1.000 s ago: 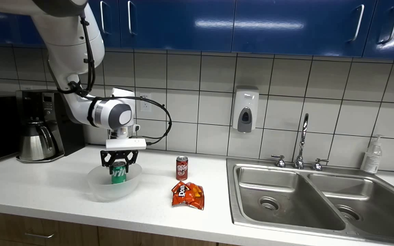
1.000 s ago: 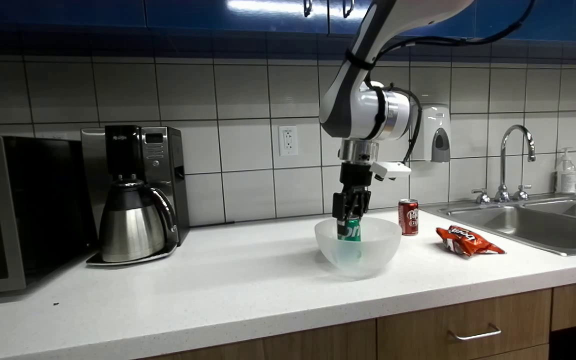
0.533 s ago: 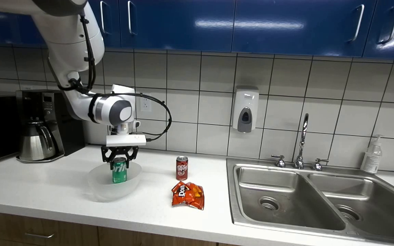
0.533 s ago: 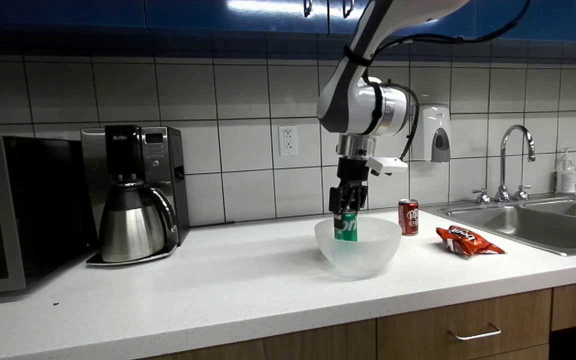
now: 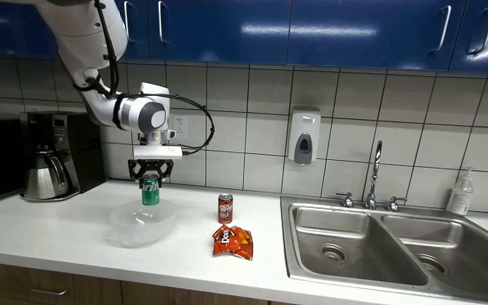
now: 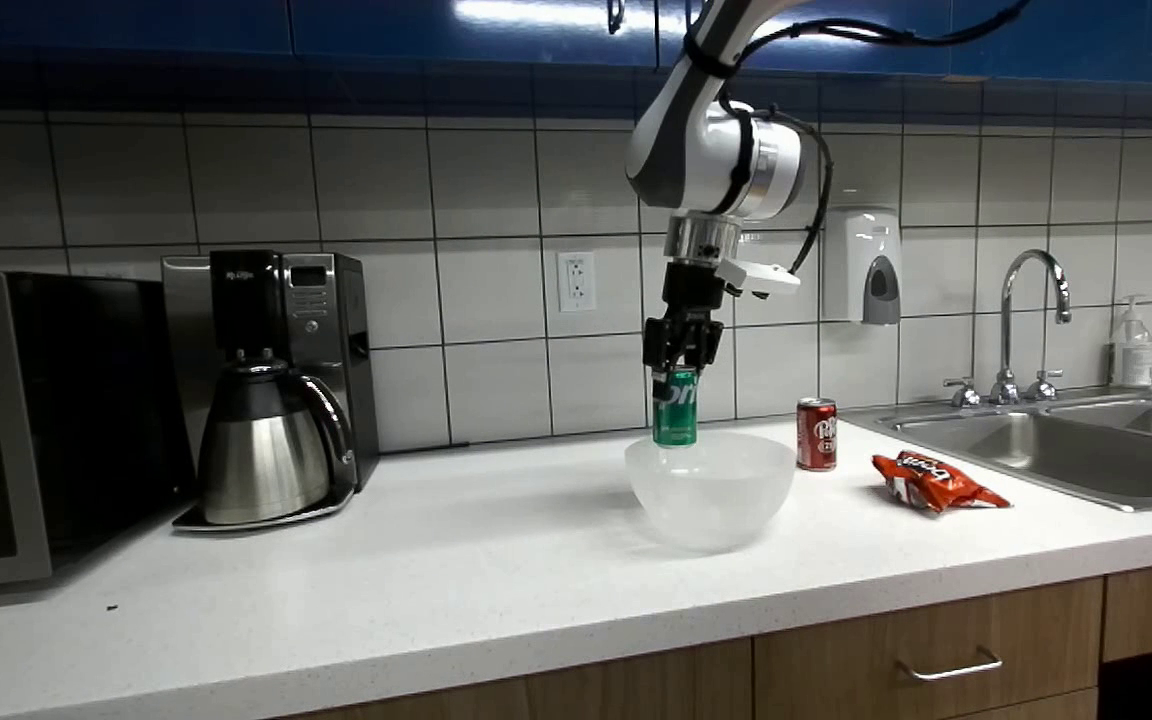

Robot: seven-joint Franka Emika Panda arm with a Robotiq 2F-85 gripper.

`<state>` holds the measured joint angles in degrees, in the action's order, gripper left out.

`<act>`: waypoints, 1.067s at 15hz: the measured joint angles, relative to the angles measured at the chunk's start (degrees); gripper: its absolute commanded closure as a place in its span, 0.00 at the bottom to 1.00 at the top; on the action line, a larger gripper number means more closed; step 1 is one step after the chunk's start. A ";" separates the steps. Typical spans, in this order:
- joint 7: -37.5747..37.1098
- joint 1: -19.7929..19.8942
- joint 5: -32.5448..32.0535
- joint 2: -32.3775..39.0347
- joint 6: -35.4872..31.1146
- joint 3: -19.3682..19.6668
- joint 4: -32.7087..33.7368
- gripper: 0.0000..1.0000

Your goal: Remove the green can from the bowl.

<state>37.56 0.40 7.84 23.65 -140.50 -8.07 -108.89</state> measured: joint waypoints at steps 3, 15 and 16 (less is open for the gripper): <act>-0.82 0.60 0.14 -0.47 1.41 0.01 1.37 0.61; -2.39 4.16 0.09 -1.36 2.14 3.19 3.78 0.61; -2.44 4.35 0.07 -1.36 2.14 3.64 3.77 0.61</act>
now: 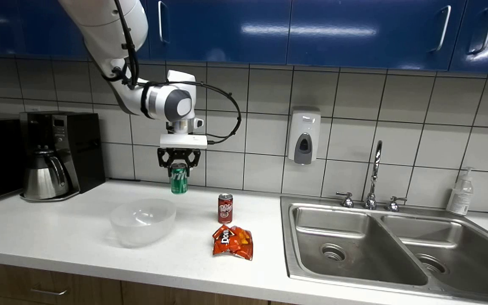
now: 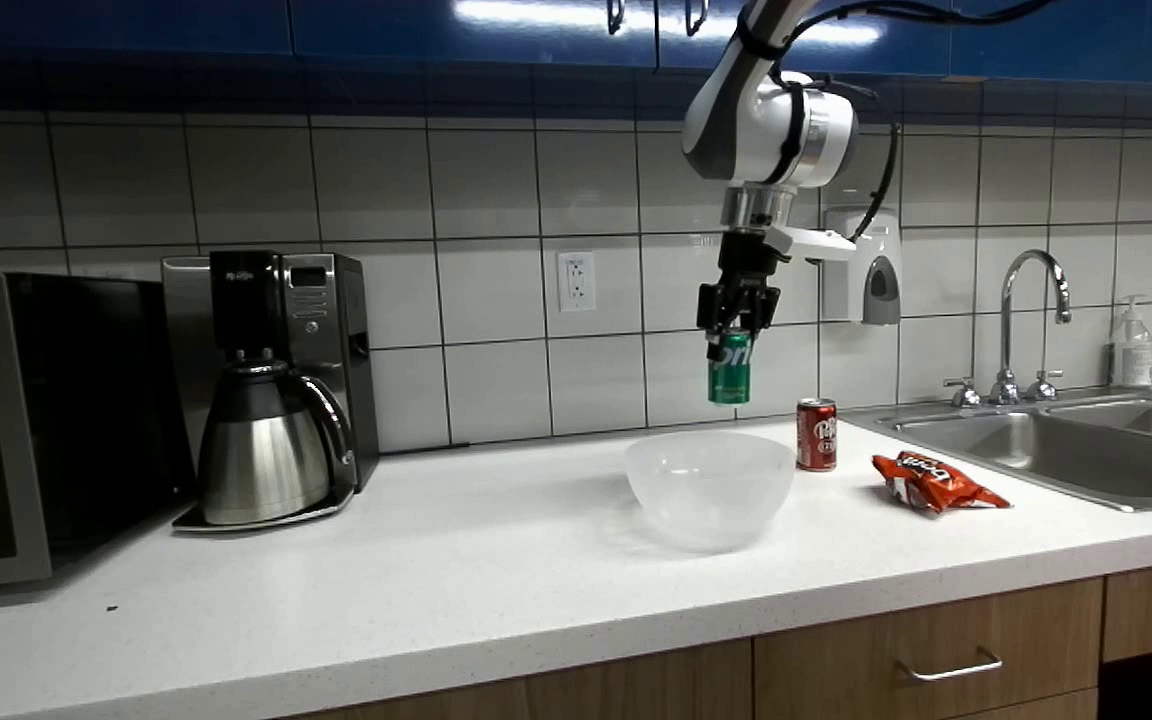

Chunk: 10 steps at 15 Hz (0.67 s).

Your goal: Remove the green can from the bowl.

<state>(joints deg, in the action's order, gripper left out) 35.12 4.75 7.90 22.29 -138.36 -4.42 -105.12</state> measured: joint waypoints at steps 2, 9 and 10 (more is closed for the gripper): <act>-0.03 0.41 -0.18 0.00 0.00 0.87 -0.10 0.61; -0.19 1.39 -1.21 -0.05 -0.05 3.14 -2.36 0.61; -0.19 1.52 -1.14 -0.08 -0.12 3.14 -3.10 0.61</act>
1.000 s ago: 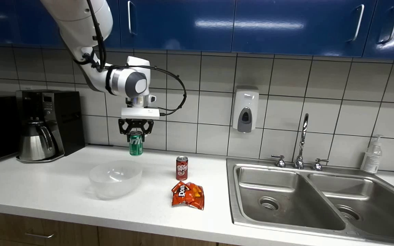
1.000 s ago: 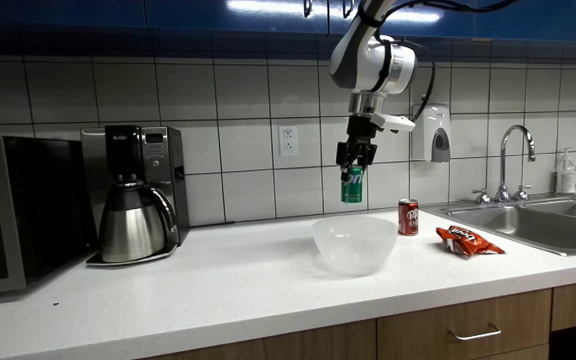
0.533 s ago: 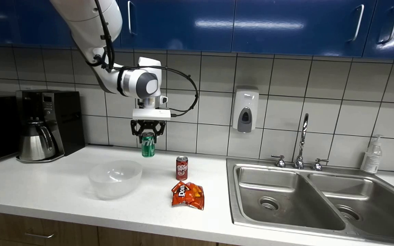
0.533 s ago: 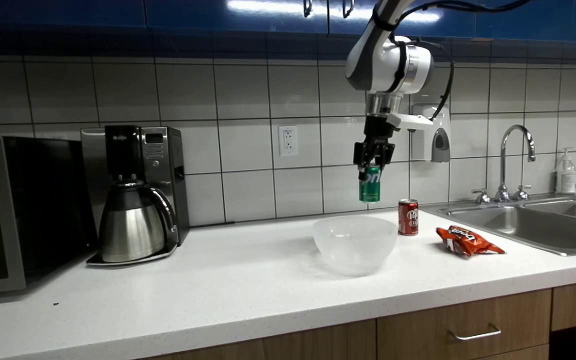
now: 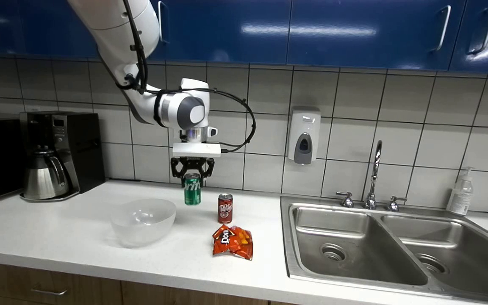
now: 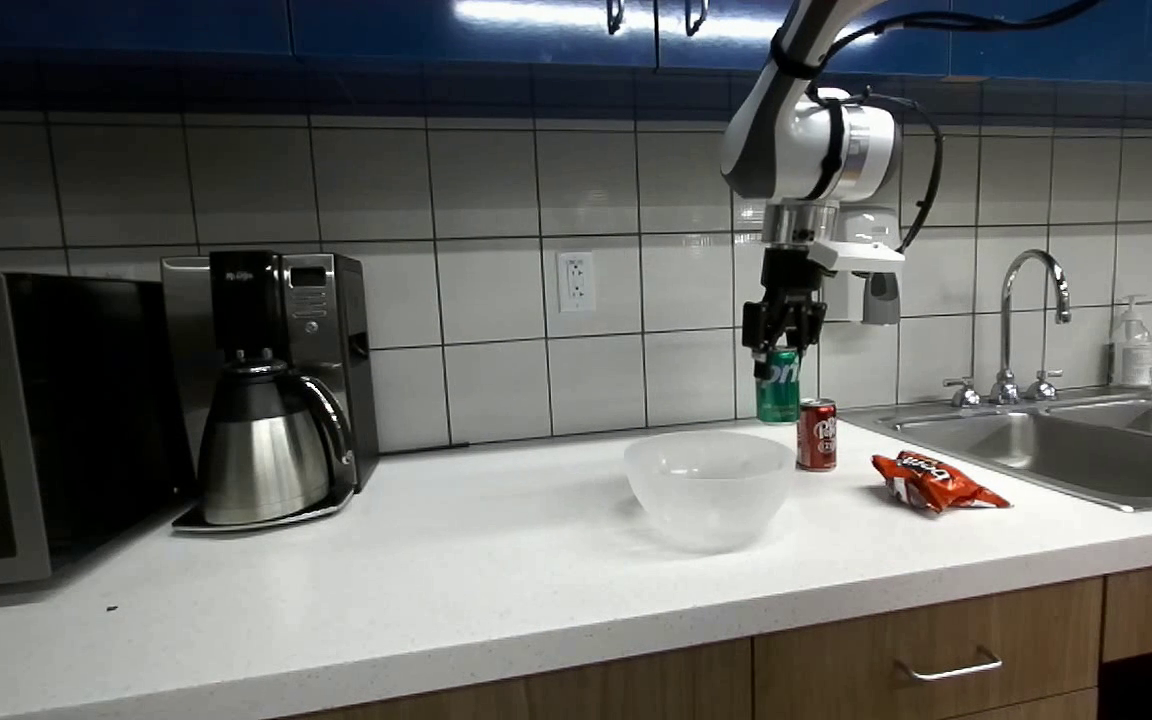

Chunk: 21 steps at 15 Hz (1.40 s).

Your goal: Remove the green can from the bowl.

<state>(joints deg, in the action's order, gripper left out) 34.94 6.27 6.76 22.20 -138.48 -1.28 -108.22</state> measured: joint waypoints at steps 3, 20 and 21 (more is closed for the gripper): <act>0.00 0.24 0.62 -0.09 -0.11 -0.06 -2.37 0.61; 0.00 1.69 0.77 -0.33 -9.41 -0.05 -10.95 0.61; -0.01 1.80 0.77 -0.32 -10.19 -0.05 -11.42 0.61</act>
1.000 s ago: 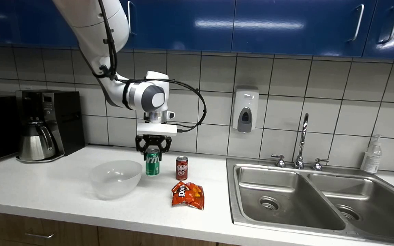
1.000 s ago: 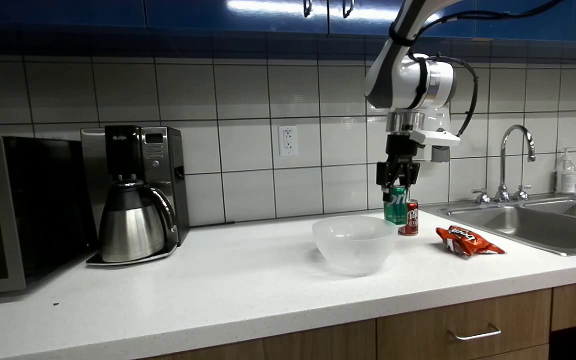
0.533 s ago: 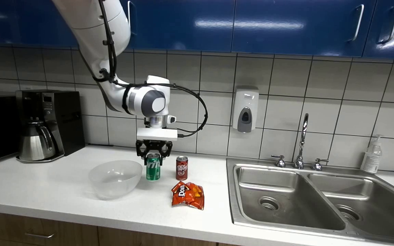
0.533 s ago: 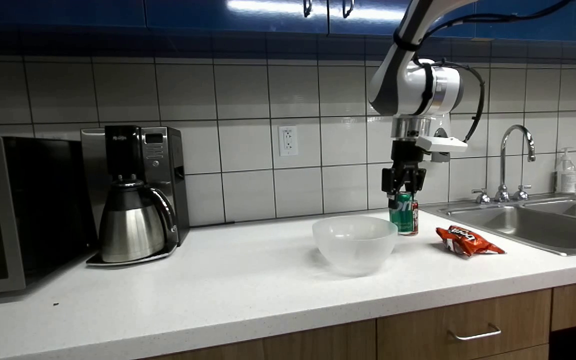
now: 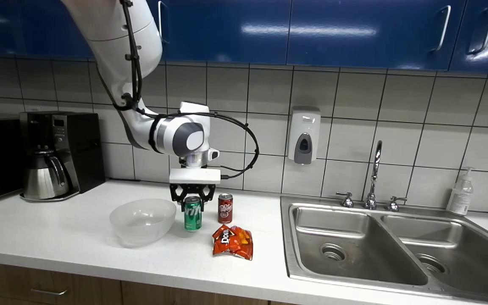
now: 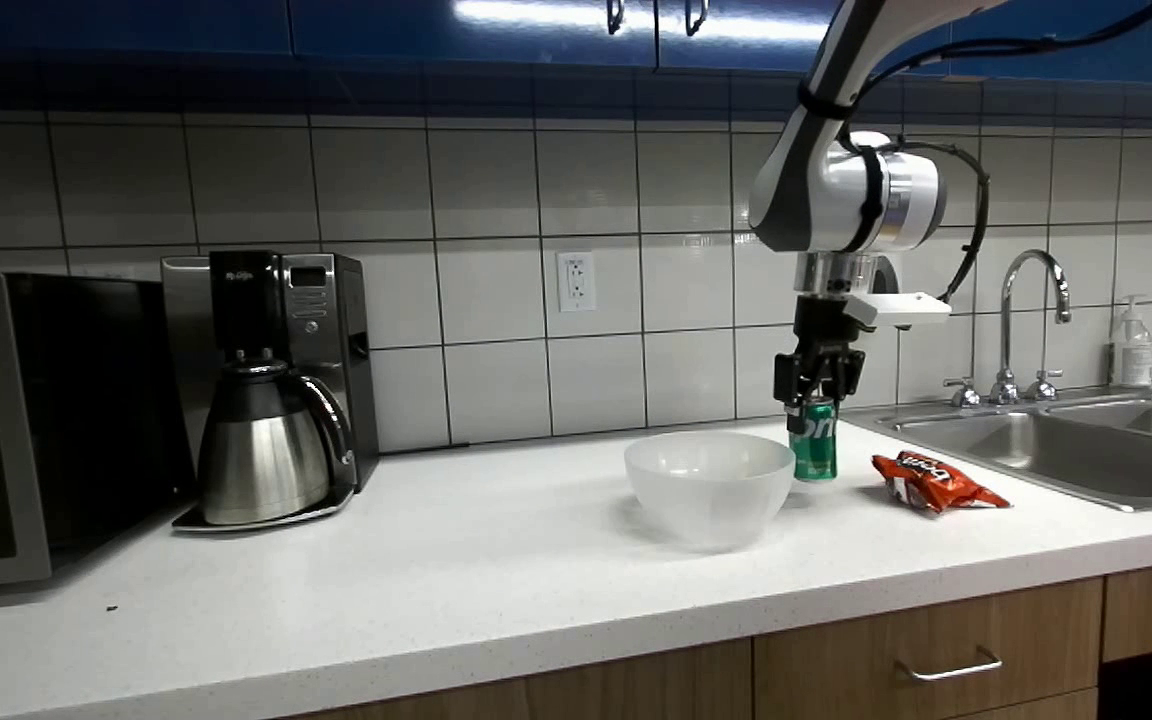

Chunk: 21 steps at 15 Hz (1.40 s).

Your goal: Remove the green can from the bowl.

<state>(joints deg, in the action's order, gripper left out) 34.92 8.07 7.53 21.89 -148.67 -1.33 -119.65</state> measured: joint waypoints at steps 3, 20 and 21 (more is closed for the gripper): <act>-0.07 0.28 0.00 0.04 -1.45 0.00 -1.11 0.61; -5.50 0.49 -1.35 0.47 -2.57 0.81 -2.57 0.00; -5.98 0.46 -1.44 0.18 -2.38 0.81 -2.38 0.00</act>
<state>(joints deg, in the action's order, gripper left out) 28.94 8.53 6.09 22.06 -151.04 -0.52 -122.03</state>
